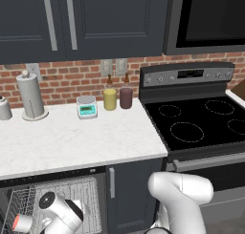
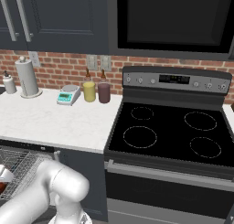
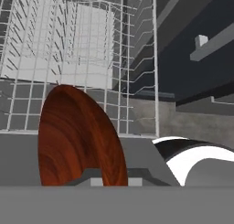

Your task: Pick up the cup and bowl from the counter, place them in the dishwasher, and close the dishwasher door.

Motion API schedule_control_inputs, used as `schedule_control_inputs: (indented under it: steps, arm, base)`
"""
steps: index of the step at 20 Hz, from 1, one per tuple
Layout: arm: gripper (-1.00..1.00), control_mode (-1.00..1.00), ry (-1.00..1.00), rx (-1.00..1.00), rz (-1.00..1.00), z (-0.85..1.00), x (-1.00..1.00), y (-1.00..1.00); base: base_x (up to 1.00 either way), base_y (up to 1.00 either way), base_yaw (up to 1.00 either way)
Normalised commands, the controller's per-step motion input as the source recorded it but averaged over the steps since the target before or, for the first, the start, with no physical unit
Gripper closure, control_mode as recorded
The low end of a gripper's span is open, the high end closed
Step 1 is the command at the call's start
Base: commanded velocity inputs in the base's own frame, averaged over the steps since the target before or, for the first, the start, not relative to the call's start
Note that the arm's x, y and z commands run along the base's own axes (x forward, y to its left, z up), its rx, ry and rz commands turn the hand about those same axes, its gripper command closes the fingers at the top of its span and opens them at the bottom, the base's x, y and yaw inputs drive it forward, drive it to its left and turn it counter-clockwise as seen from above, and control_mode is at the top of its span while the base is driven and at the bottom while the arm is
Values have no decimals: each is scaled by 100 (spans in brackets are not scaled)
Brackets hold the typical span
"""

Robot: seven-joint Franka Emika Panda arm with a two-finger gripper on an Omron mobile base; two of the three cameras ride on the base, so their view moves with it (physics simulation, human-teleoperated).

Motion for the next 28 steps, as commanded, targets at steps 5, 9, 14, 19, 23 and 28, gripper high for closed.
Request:
schedule_control_inputs:
  steps: [5,9,14,19,23,28]
  arm:
    - [100,-100,-5,0,1,0,2,0]
    - [100,-100,-2,0,0,-7,17,0]
    - [100,-100,0,0,0,-19,34,0]
    - [100,-100,0,0,0,-7,53,0]
    - [100,-100,0,0,0,-22,28,4]
    - [100,-100,0,0,0,-18,2,3]
  base:
    - [0,0,0]
    - [0,0,0]
    - [0,0,0]
    - [0,0,0]
    - [0,0,0]
    - [0,0,0]
